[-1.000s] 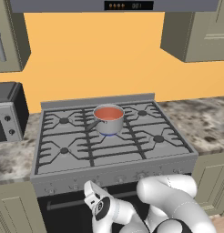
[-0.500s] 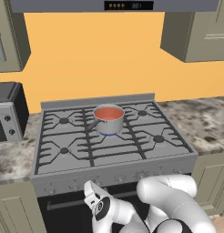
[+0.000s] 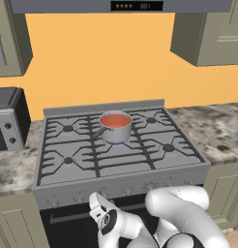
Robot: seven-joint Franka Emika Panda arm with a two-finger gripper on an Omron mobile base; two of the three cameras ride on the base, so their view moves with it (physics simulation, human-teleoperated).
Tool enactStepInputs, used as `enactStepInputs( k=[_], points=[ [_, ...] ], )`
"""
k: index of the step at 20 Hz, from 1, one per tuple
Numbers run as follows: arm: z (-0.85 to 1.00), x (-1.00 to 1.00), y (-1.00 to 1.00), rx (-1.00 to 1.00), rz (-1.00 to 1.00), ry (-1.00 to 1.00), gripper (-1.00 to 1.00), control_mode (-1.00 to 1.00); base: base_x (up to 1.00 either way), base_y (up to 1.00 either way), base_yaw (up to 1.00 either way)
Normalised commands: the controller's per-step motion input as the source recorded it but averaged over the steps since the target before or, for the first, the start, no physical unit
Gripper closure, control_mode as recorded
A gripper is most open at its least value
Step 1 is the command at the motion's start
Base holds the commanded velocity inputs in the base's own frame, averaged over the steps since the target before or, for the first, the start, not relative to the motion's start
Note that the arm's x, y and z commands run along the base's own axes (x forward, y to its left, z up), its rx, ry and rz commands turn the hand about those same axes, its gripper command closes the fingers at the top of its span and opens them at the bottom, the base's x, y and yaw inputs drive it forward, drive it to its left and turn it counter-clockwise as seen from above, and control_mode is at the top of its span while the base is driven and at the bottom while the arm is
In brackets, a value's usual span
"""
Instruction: Wait until the marinara sauce is simmered to a deep red color and then turn off the stove.
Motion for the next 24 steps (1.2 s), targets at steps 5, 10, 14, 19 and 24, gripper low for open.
enactStepInputs(
  k=[5,10,14,19,24],
  points=[
    [0.0,0.0,0.0,0.0,0.0,0.0,-1.0,-1.0,0.0,0.0,0.0],
    [0.0,0.0,0.0,0.0,0.0,0.0,-1.0,-1.0,0.0,0.0,0.0],
    [0.0,0.0,0.0,0.0,0.0,0.0,-1.0,-1.0,0.0,0.0,0.0],
    [0.0,0.0,0.0,0.0,0.0,0.0,-1.0,-1.0,0.0,0.0,0.0],
    [0.0,0.0,0.0,0.0,0.0,0.0,-1.0,-1.0,0.0,0.0,0.0]
  ],
)
